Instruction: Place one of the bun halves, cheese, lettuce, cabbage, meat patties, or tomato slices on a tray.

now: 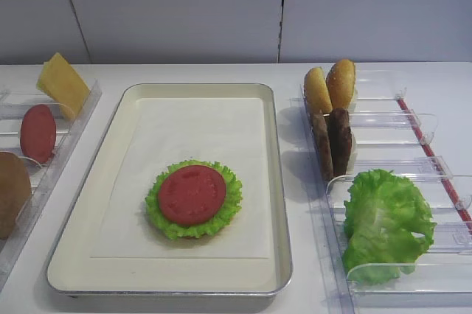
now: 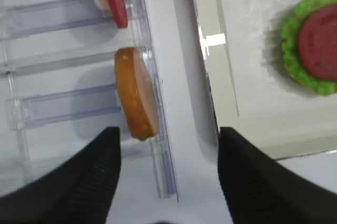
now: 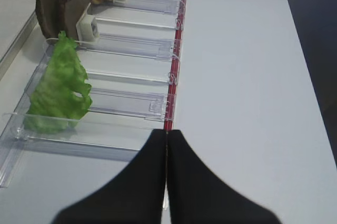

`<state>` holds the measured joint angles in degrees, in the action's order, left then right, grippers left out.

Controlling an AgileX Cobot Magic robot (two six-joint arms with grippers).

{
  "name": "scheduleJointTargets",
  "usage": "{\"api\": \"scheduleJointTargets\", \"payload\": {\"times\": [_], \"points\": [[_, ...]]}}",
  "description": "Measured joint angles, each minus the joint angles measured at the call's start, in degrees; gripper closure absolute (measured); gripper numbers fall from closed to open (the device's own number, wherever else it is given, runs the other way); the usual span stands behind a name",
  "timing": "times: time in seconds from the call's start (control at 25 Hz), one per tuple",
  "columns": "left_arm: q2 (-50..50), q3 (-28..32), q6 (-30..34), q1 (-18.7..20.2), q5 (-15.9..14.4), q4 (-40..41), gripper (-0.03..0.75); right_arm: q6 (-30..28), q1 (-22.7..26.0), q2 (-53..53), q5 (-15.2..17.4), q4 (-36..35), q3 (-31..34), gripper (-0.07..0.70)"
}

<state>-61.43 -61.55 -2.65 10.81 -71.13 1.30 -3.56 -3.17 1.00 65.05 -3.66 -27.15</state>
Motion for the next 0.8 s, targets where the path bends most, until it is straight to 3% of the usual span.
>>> {"api": "scheduleJointTargets", "payload": {"times": [0.28, 0.8], "points": [[21.7, 11.7, 0.0, 0.0, -0.8, 0.6, 0.338, 0.0, 0.0, 0.0, 0.0, 0.0, 0.0, 0.372], [52.9, 20.8, 0.0, 0.0, -1.8, -0.5, 0.339, 0.0, 0.0, 0.0, 0.0, 0.0, 0.0, 0.372]]}}
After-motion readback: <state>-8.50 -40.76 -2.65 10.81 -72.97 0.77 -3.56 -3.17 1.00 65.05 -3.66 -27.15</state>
